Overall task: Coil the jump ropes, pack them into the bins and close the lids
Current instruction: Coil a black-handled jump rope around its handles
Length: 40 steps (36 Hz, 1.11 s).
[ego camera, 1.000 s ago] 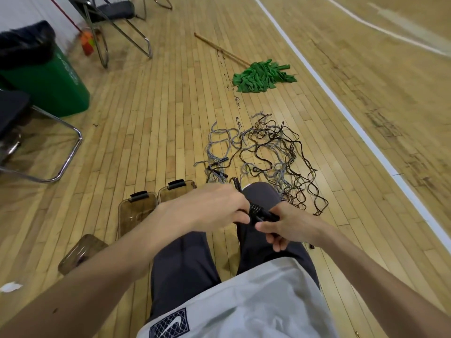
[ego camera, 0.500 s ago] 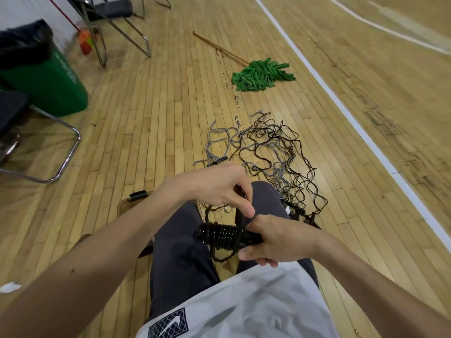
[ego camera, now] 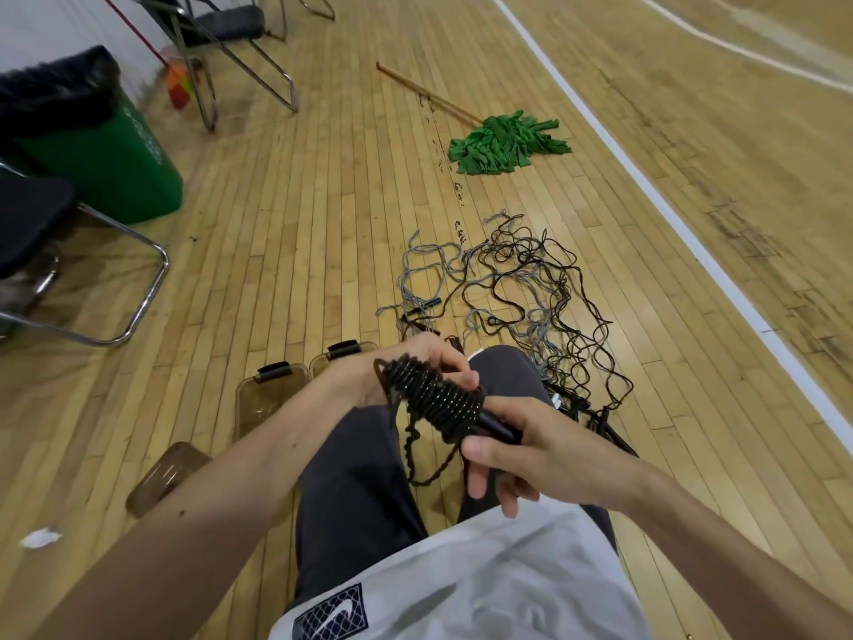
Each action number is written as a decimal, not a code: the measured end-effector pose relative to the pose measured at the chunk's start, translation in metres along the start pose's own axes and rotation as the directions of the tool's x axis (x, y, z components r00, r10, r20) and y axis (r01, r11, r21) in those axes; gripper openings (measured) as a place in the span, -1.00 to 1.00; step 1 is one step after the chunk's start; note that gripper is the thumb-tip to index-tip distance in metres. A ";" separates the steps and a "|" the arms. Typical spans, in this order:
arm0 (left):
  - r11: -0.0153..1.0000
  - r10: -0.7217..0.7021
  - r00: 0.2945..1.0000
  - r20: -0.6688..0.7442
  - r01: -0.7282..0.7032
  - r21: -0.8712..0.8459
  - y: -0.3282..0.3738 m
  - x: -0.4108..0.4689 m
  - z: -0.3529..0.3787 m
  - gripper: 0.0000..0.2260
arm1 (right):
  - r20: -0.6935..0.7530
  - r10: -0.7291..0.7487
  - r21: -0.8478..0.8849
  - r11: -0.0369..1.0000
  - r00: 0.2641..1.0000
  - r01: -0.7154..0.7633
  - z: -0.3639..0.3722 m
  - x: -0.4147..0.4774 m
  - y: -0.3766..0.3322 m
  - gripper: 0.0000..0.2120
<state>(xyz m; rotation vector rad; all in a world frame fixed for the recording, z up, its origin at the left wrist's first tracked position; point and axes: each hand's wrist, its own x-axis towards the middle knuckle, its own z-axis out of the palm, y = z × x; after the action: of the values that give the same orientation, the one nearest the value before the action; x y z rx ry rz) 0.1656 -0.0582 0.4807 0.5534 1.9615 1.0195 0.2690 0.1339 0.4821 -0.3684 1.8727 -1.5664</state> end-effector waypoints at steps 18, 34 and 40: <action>0.786 -0.118 0.992 -0.040 0.069 -0.614 -0.034 -0.017 0.044 -0.65 | -0.078 -0.102 0.192 0.975 0.992 0.115 0.005 0.005 0.013 -0.96; 0.803 -0.095 0.995 0.016 0.086 -0.589 -0.022 -0.012 0.061 -0.68 | -0.359 -0.021 0.079 0.995 0.933 0.053 -0.015 0.015 0.035 -0.80; 0.937 -0.134 0.991 -0.025 0.119 -0.328 -0.014 -0.011 0.066 -0.59 | -0.399 0.035 0.028 0.999 0.916 -0.026 -0.017 0.017 0.041 -0.85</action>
<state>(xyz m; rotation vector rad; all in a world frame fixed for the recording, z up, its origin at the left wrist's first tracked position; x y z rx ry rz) 0.2264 -0.0440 0.4532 0.2175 1.7907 1.2513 0.2529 0.1464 0.4392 -0.0019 2.1490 -1.7379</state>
